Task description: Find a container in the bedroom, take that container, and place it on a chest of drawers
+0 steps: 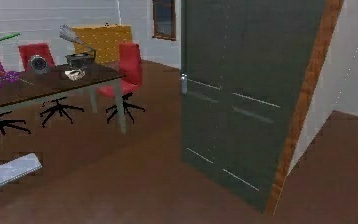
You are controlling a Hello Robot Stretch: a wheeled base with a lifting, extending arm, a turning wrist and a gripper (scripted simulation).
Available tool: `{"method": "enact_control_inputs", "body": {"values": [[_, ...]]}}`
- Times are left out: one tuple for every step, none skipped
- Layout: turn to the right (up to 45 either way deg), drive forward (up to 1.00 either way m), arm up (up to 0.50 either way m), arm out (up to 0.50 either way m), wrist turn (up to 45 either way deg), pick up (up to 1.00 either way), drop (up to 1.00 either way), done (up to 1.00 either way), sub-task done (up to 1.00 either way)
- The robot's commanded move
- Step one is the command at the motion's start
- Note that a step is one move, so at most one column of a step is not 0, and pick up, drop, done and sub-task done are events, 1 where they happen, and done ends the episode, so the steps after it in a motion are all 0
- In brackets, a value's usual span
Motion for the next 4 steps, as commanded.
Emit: {"method": "enact_control_inputs", "body": {"values": [[-42.0, 0.00, 0.00, 0.00, 0.0, 0.00, 0.00, 0.00, 0.00], [0.0, 1.00, 0.00, 0.00, 0.0, 0.00, 0.00, 0.00, 0.00], [-6.0, 0.00, 0.00, 0.00, 0.0, 0.00, 0.00, 0.00, 0.00], [0.0, 0.50, 0.00, 0.00, 0.0, 0.00, 0.00, 0.00, 0.00]]}}
